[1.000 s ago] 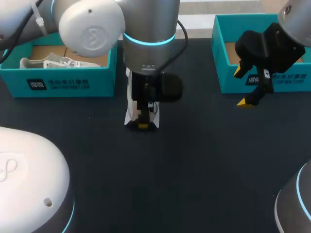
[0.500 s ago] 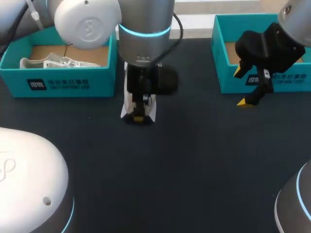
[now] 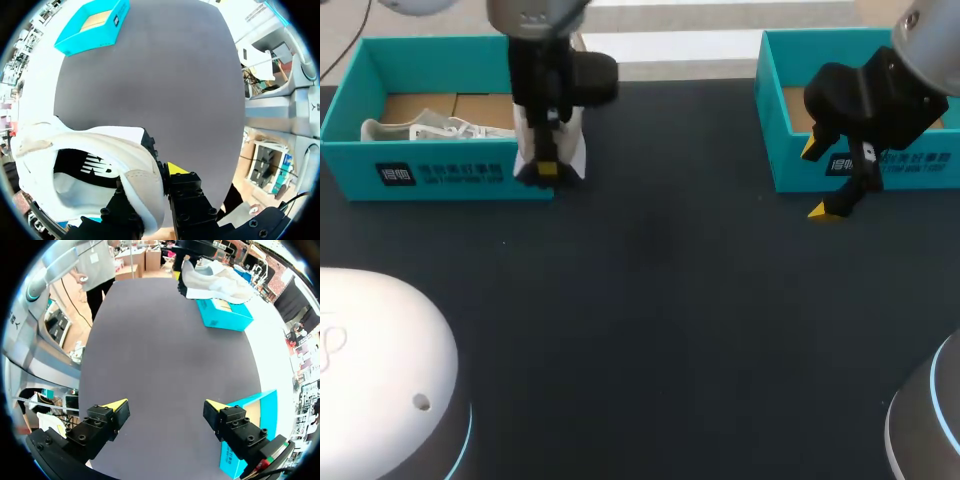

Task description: Take the shoe out of the shoebox, open the shoe tongue, remove and reinsert the insole, then place the shoe into the shoebox

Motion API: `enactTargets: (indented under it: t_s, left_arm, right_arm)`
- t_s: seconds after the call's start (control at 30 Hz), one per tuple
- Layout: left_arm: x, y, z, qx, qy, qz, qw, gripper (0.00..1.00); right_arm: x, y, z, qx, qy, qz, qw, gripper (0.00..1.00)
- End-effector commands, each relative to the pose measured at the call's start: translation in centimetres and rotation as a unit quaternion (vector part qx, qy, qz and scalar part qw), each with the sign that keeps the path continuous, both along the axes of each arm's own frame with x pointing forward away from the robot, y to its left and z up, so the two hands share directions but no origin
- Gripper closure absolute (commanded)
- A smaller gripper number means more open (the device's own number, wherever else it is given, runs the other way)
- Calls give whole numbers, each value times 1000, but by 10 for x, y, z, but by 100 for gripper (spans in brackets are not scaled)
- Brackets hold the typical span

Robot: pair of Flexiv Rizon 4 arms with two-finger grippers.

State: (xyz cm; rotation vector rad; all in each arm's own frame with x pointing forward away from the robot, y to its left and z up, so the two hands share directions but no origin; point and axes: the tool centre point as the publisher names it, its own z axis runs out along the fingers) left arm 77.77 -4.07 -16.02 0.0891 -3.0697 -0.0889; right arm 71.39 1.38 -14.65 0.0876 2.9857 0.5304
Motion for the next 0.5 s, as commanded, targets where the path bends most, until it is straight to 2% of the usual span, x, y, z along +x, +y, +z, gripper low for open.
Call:
enactTargets:
  t_s: [0.03, 0.27, 0.5]
  left_arm:
    - [27, 34, -6, -48, 15, 1, 999, 100]
    - [63, 79, -9, -46, 27, 1, 999, 100]
    - [101, 125, -7, -65, 39, 35, 997, 100]
  right_arm:
    - [2, 2, -1, -2, 2, -1, 1000, 0]
    - [2, 2, -1, -2, 2, -1, 1000, 0]
    - [2, 2, -1, -2, 2, -1, 1000, 0]
